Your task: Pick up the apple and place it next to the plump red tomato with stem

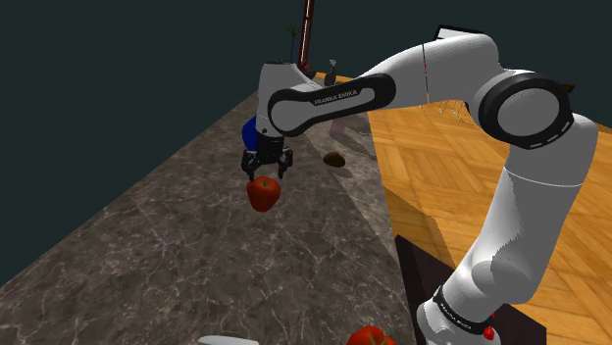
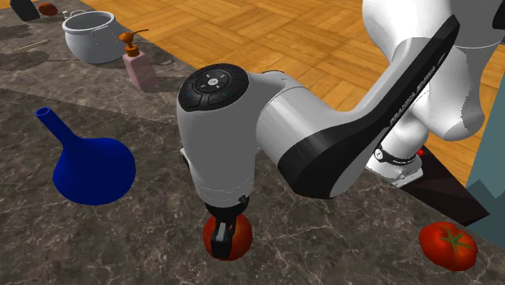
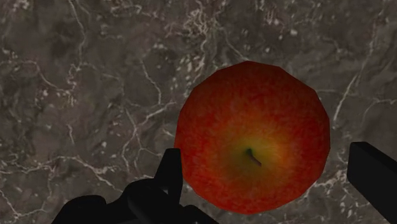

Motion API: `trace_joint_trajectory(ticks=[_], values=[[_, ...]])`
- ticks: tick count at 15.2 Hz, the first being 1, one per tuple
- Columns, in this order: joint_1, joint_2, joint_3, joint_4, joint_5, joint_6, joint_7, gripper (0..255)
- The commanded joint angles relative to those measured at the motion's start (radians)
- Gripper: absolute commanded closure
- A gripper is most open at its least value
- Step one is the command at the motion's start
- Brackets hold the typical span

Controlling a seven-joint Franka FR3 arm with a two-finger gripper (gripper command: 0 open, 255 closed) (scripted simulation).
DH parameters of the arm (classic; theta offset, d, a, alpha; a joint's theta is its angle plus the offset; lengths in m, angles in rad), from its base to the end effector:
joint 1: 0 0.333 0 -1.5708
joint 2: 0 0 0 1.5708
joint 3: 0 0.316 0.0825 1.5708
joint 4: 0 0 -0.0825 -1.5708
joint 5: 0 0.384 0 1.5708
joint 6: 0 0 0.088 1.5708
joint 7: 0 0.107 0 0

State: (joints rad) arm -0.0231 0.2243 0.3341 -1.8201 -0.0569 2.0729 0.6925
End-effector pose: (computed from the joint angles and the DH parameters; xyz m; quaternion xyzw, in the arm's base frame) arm 0.5946 0.1760 0.4236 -0.9832 0.1811 -0.0128 0.0198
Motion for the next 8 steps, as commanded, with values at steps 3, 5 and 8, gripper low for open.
trace_joint_trajectory(ticks=[3, 5, 8], values=[[0.0, 0.0, 0.0, 0.0, 0.0, 0.0, 0.0, 255], [0.0, 0.0, 0.0, 0.0, 0.0, 0.0, 0.0, 255], [0.0, 0.0, 0.0, 0.0, 0.0, 0.0, 0.0, 255]])
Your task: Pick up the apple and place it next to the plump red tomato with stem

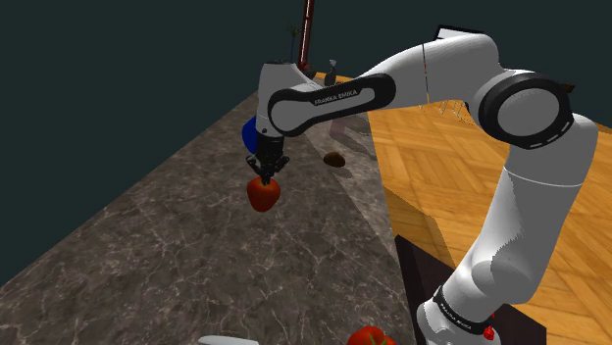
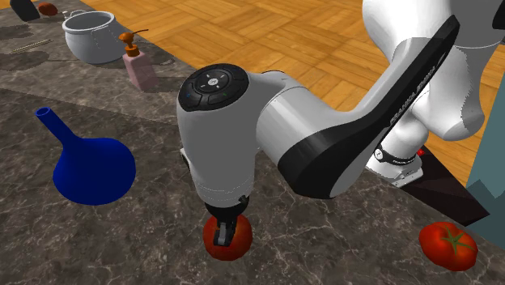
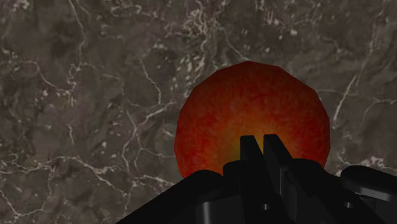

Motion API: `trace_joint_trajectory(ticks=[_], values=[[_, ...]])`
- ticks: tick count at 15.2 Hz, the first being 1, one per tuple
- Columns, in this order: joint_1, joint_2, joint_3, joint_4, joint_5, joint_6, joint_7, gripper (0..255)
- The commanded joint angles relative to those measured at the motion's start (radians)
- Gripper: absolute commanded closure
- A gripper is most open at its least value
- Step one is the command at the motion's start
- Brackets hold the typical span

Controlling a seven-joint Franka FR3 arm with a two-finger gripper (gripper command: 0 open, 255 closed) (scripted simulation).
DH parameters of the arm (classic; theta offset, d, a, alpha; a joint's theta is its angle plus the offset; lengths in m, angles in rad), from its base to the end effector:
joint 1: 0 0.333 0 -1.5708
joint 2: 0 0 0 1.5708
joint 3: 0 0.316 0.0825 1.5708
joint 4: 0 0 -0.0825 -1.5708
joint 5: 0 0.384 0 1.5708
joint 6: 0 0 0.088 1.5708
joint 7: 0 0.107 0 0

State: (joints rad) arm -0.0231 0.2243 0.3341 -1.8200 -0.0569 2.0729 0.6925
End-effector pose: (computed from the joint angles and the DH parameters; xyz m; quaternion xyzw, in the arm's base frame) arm 0.5947 0.1760 0.4237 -0.9832 0.1811 -0.0129 0.0198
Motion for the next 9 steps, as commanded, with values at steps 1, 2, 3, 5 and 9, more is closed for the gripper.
trace_joint_trajectory(ticks=[1, 2, 3, 5, 9], values=[[0.0, 0.0, 0.0, 0.0, 0.0, 0.0, 0.0, 255], [0.0, 0.0, 0.0, 0.0, 0.0, 0.0, 0.0, 255], [0.0, 0.0, 0.0, 0.0, 0.0, 0.0, 0.0, 255], [0.0, -0.004, 0.0, 0.008, 0.002, -0.012, -0.001, 255], [-0.001, -0.019, 0.002, 0.044, 0.008, -0.062, -0.004, 255]])
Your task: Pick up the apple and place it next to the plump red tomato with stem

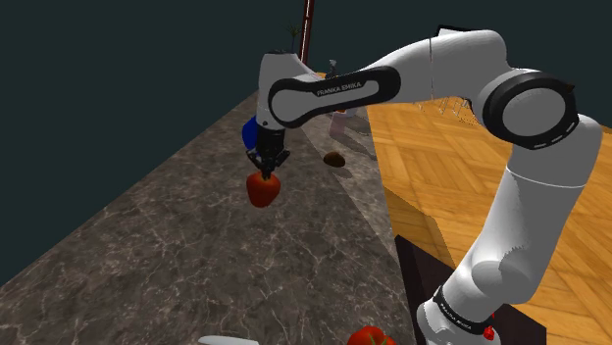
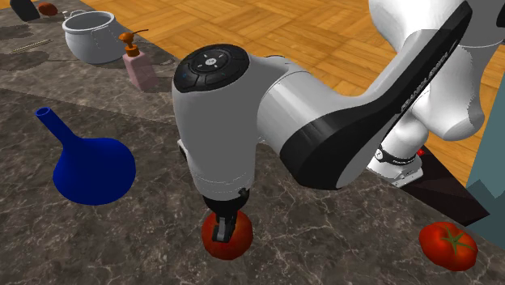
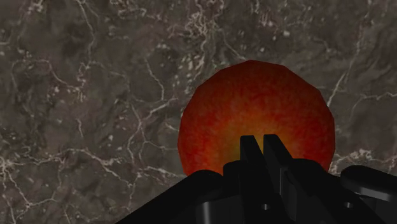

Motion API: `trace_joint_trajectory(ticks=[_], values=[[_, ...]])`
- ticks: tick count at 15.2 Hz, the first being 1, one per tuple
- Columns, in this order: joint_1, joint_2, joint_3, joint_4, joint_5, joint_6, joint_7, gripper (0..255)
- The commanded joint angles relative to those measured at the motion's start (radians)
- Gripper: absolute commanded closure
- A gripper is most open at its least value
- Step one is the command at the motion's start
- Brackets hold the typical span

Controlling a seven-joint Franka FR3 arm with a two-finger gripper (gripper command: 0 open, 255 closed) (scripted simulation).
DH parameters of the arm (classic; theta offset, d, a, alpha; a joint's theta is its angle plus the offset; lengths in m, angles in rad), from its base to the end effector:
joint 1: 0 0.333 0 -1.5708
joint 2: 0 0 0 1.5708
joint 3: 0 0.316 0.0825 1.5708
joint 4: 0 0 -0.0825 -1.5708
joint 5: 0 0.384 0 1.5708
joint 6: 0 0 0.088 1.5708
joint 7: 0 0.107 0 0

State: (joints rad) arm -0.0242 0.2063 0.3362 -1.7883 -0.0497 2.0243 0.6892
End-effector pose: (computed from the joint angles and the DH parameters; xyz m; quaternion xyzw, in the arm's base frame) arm 0.5939 0.1763 0.4449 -0.9832 0.1811 -0.0129 0.0198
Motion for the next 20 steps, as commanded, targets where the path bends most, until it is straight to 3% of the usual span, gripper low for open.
trace_joint_trajectory(ticks=[1, 20], values=[[0.0, -0.004, 0.0, 0.021, 0.002, -0.026, -0.002, 255], [0.004, -0.022, 0.005, 0.255, 0.01, -0.276, -0.004, 255]])
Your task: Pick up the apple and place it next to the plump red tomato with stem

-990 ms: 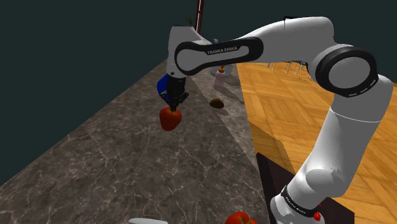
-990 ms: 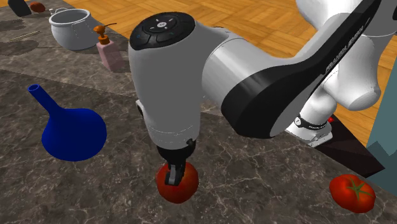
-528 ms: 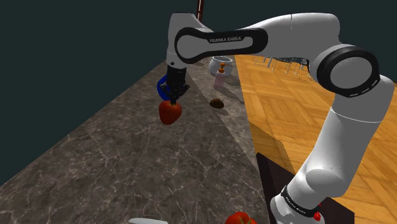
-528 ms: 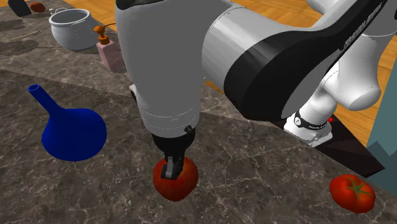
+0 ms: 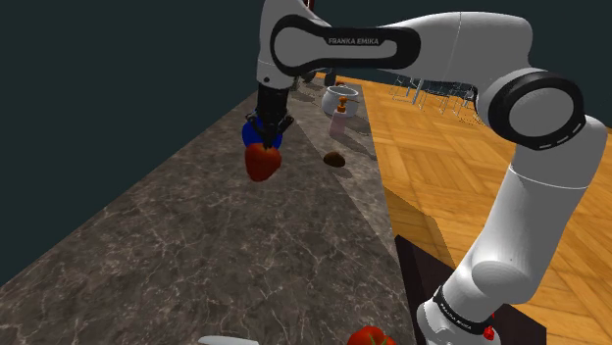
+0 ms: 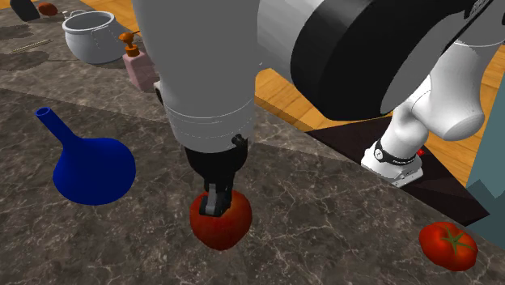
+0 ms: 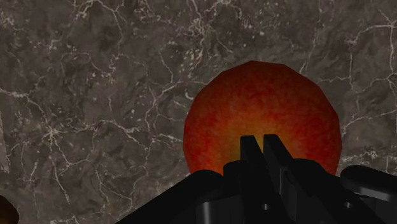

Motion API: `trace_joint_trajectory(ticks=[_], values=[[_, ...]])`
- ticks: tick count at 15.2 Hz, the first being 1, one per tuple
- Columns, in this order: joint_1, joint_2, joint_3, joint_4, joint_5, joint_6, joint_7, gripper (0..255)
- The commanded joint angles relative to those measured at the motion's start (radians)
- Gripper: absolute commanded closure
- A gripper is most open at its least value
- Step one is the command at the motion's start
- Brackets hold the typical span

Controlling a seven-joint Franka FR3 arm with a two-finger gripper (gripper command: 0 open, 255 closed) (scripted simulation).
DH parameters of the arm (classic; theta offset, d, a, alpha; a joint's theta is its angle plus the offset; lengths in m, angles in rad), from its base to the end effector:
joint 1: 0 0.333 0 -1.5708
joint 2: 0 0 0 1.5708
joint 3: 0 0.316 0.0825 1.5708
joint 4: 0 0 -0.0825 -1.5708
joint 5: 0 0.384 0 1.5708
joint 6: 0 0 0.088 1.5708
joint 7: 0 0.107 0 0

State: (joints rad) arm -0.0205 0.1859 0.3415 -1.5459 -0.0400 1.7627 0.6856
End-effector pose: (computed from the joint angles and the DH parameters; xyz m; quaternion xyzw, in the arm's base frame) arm 0.5954 0.1765 0.5499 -0.9832 0.1812 -0.0128 0.0199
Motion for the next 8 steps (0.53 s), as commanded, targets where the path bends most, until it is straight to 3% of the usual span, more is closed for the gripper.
trace_joint_trajectory(ticks=[1, 8], values=[[0.001, 0.0, 0.0, 0.028, 0.0, -0.028, 0.0, 255], [0.008, 0.02, 0.003, 0.149, -0.007, -0.13, 0.004, 255]])
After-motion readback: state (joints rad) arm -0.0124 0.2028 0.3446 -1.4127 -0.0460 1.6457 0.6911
